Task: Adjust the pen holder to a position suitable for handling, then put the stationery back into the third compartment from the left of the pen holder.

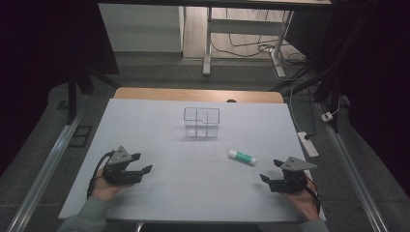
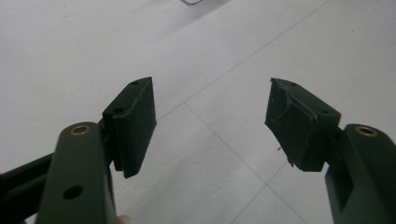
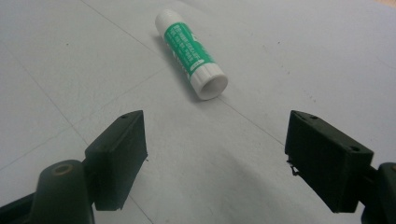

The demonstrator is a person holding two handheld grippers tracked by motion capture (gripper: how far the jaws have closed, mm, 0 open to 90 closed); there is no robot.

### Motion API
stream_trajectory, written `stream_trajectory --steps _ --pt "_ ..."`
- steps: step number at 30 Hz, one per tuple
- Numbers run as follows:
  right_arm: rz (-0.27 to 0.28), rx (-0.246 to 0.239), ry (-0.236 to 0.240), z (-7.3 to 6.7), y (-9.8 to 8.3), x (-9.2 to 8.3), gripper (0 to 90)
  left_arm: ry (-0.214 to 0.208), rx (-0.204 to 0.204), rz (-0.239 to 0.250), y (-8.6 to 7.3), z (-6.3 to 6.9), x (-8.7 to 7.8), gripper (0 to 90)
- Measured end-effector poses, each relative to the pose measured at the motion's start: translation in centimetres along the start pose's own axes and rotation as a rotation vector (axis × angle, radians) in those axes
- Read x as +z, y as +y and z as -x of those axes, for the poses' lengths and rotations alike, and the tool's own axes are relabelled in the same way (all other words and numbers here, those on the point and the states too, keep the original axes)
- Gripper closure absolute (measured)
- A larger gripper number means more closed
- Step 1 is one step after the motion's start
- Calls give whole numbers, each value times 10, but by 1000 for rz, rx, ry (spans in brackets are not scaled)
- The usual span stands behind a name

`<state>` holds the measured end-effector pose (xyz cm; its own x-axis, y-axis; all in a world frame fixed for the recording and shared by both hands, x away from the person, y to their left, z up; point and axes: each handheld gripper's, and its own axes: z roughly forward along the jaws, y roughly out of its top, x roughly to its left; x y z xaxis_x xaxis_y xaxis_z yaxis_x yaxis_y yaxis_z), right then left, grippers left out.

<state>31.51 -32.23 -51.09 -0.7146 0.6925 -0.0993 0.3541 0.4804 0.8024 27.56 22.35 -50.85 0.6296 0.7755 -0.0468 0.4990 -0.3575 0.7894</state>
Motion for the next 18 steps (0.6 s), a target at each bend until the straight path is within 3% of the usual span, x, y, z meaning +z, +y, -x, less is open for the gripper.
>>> stream_trajectory --steps 9,18 --pt "-6 -1 -13 0 0 0 200 -5 -1 -4 0 -3 1 304" --pt "6 1 3 0 4 0 212 -11 2 -12 -1 -3 1 285"
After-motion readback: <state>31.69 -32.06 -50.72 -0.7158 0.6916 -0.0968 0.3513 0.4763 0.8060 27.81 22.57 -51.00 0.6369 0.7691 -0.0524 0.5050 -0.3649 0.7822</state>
